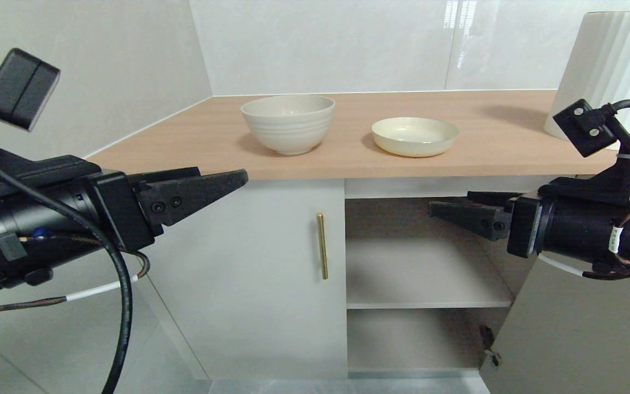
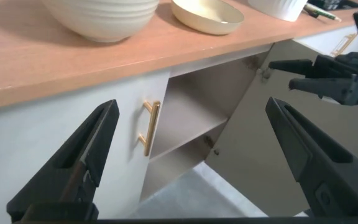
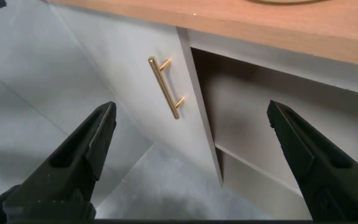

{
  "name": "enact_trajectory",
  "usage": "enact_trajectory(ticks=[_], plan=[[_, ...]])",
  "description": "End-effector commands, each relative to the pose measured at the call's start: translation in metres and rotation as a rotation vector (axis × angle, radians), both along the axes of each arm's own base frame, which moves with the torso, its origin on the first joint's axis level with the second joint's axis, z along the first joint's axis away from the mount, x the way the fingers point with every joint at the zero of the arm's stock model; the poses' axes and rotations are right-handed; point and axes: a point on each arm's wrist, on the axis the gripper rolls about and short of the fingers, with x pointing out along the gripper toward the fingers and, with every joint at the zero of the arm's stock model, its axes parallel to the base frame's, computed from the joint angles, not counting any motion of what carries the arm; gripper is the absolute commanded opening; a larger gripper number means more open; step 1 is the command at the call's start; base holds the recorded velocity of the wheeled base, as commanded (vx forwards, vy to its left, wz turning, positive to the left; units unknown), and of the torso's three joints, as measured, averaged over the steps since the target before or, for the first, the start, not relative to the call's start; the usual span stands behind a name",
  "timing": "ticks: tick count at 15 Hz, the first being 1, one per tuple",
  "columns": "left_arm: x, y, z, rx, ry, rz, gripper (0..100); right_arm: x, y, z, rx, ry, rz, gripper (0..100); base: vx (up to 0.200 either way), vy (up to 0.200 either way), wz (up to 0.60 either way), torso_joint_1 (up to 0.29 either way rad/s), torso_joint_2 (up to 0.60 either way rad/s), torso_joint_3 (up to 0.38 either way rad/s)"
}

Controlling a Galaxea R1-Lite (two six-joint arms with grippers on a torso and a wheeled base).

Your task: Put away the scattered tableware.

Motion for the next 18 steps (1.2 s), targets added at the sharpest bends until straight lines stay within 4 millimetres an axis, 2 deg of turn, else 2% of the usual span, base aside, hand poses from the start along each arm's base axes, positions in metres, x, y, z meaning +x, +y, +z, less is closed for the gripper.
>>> enact_trajectory(ticks=[1, 4, 8, 18], plan=[[0.0027, -0.0013, -0.0023, 0.005, 0.01, 0.001, 100, -0.0004, -0.0002, 0.0007, 0.002, -0.003, 0.0, 100, 0.0, 0.0, 0.0, 0.007, -0.22, -0.217], [0.0024, -0.0011, -0.002, 0.005, 0.007, 0.001, 100, -0.0013, -0.0008, 0.0018, 0.004, -0.007, 0.0, 100, 0.0, 0.0, 0.0, 0.03, -0.25, -0.321], [0.0031, -0.0015, -0.0026, 0.006, 0.01, 0.001, 100, -0.0013, -0.0008, 0.0018, 0.004, -0.007, 0.0, 100, 0.0, 0.0, 0.0, 0.077, -0.53, -0.344], [0.0109, -0.0053, -0.009, 0.019, 0.039, 0.001, 100, -0.0002, -0.0001, 0.002, 0.004, -0.007, 0.0, 100, 0.0, 0.0, 0.0, 0.16, -0.47, -0.32]])
